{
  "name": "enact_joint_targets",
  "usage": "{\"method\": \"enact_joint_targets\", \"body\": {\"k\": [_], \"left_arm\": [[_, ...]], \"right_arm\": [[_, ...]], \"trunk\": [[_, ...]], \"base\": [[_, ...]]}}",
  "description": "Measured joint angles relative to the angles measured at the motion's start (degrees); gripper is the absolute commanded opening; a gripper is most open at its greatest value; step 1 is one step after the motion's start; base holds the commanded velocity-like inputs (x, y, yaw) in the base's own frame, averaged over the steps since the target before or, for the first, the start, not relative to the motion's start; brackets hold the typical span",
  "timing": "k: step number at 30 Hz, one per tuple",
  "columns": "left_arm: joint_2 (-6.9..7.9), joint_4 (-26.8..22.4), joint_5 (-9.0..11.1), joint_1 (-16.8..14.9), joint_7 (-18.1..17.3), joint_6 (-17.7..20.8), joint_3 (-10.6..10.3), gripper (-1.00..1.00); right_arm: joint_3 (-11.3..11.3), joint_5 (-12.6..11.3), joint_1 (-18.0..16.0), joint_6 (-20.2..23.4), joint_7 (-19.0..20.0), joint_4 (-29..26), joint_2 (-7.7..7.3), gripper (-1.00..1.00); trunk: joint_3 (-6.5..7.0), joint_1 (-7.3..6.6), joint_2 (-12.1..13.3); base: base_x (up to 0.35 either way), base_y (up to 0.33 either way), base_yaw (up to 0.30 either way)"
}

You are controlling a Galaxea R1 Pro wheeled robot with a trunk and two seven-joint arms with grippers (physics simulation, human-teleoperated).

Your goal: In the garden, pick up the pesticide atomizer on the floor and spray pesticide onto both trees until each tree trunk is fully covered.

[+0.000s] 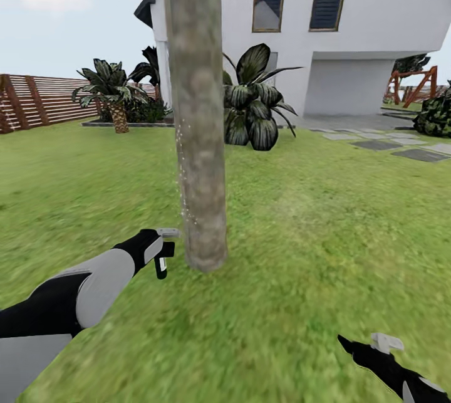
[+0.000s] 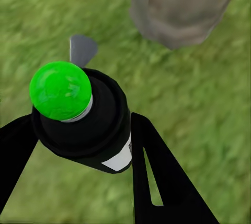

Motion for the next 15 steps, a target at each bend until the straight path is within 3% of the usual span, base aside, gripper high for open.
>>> {"method": "enact_joint_targets", "body": {"k": [6, 15], "left_arm": [[0.0, 0.0, 0.0, 0.0, 0.0, 0.0, 0.0, -1.0], [-0.03, 0.0, 0.0, 0.0, 0.0, 0.0, 0.0, -1.0]], "right_arm": [[0.0, 0.0, 0.0, 0.0, 0.0, 0.0, 0.0, 1.0], [0.0, 0.0, 0.0, 0.0, -0.1, 0.1, 0.0, 1.0]], "trunk": [[0.0, 0.0, 0.0], [0.0, 0.0, 0.0]], "base": [[0.09, -0.316, 0.192], [0.067, -0.316, 0.015]]}}
